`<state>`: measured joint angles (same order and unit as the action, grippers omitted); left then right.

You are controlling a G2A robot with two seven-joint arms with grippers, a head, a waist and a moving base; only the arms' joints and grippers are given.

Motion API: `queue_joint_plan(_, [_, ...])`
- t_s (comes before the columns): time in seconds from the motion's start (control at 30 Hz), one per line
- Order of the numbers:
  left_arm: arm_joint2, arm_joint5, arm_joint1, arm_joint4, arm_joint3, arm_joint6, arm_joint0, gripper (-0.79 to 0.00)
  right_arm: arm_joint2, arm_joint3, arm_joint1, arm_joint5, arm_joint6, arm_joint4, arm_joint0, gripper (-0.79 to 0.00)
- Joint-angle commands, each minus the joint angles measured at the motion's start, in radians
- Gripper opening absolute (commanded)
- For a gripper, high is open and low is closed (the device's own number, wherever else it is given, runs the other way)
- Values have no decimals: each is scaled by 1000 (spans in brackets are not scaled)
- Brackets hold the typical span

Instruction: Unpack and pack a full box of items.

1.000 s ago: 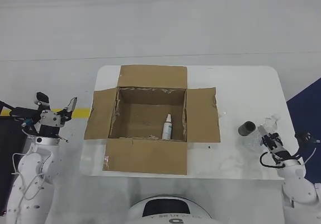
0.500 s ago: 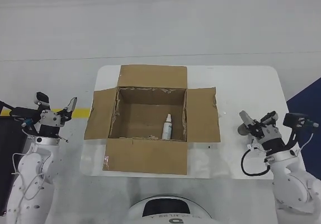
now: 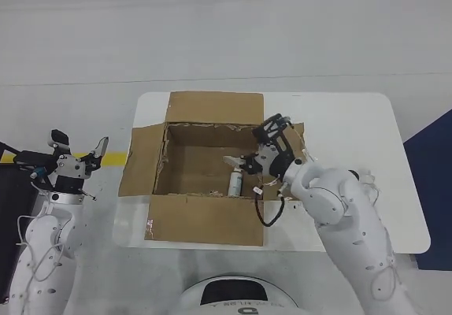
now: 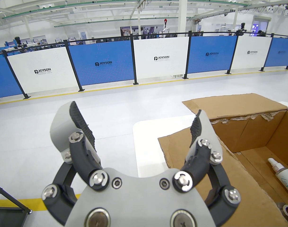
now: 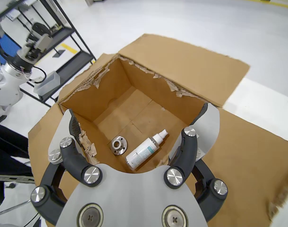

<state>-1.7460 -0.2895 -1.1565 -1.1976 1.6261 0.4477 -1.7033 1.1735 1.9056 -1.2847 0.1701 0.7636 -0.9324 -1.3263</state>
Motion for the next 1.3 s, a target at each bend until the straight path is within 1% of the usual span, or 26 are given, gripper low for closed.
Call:
queue_joint_plan(0.0, [0,0,0,0,0,0,0,0,-66,-69,-11,-53,42,-5,91,0])
queue_joint_plan(0.07, [0,0,0,0,0,0,0,0,-106,-108,-20,-75,52,-7,137,0])
queue_joint_plan(0.47, [0,0,0,0,0,0,0,0,-109,-114,-20,-77,57,-4,133,0])
queue_joint_plan(0.5, [0,0,0,0,0,0,0,0,-116,-125,-21,-96,78,4,131,0])
queue_joint_plan(0.63, [0,0,0,0,0,0,0,0,-163,-138,-33,-272,237,-17,174,0])
queue_joint_plan(0.67, [0,0,0,0,0,0,0,0,-178,-135,-36,-313,261,-37,186,0])
queue_joint_plan(0.73, [0,0,0,0,0,0,0,0,-209,-151,-43,-409,326,-74,207,-123])
queue_joint_plan(0.8, [0,0,0,0,0,0,0,0,-251,-175,-53,-489,383,-116,233,-120])
queue_joint_plan(0.87, [0,0,0,0,0,0,0,0,-291,-202,-64,-539,413,-136,253,-154])
queue_joint_plan(0.9, [0,0,0,0,0,0,0,0,-310,-214,-69,-557,424,-148,265,-142])
queue_joint_plan(0.93, [0,0,0,0,0,0,0,0,-327,-230,-74,-573,433,-153,273,-160])
queue_joint_plan(0.97, [0,0,0,0,0,0,0,0,-342,-246,-79,-587,439,-156,283,-209])
queue_joint_plan(1.03, [0,0,0,0,0,0,0,0,-367,-285,-90,-610,446,-160,305,-271])
queue_joint_plan(1.13, [0,0,0,0,0,0,0,0,-393,-341,-105,-642,452,-158,333,-252])
queue_joint_plan(1.17, [0,0,0,0,0,0,0,0,-400,-358,-110,-651,457,-155,340,-268])
queue_joint_plan(1.2, [0,0,0,0,0,0,0,0,-406,-376,-114,-659,463,-152,346,-336])
queue_joint_plan(1.27, [0,0,0,0,0,0,0,0,-420,-410,-122,-668,471,-149,359,-351])
